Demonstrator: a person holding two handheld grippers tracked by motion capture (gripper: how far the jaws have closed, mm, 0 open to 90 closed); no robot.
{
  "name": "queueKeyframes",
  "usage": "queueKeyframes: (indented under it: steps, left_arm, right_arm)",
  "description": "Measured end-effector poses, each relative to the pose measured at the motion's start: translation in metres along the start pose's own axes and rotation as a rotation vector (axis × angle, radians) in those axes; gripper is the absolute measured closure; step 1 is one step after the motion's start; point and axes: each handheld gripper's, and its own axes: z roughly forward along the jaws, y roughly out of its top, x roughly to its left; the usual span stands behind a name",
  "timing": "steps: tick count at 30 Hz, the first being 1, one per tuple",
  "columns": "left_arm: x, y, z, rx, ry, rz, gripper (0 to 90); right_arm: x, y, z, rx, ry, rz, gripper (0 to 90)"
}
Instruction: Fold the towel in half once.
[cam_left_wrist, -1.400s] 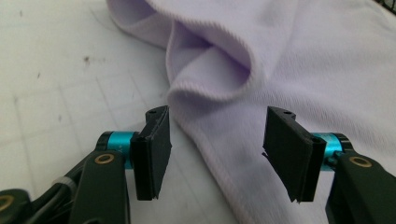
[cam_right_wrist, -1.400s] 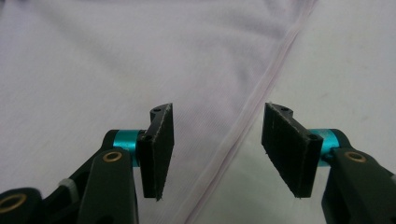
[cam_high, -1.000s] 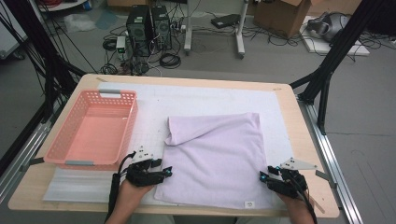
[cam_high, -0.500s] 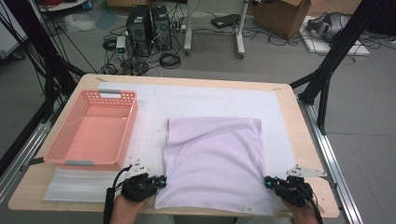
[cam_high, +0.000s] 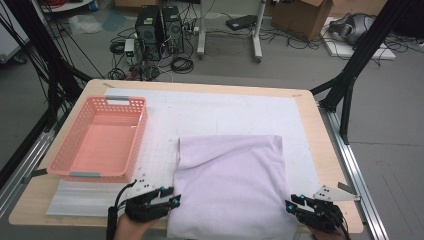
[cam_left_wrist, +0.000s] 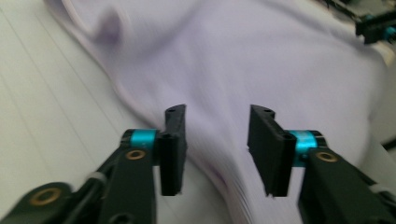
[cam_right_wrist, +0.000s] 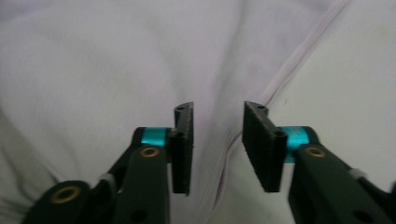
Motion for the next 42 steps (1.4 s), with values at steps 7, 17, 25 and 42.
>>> queueKeyframes:
  steps: [7, 17, 25, 42]
  left_arm:
    - [0.040, 0.045, 0.034, -0.025, 0.033, -0.004, 51.7]
    - [0.075, 0.062, 0.079, 0.025, 0.106, -0.018, 51.0]
    - [0.079, 0.070, 0.107, 0.169, 0.120, 0.012, 72.6]
    - [0.106, 0.079, 0.113, -0.012, 0.296, -0.069, 60.2]
  right_arm:
    - [-0.019, 0.028, 0.010, -0.113, -0.051, -0.027, 57.8]
    - [-0.039, 0.055, 0.038, -0.109, -0.055, -0.047, 58.1]
    - [-0.045, 0.061, 0.053, -0.084, -0.048, -0.046, 57.8]
    - [-0.071, 0.083, 0.070, -0.122, -0.132, 0.010, 57.8]
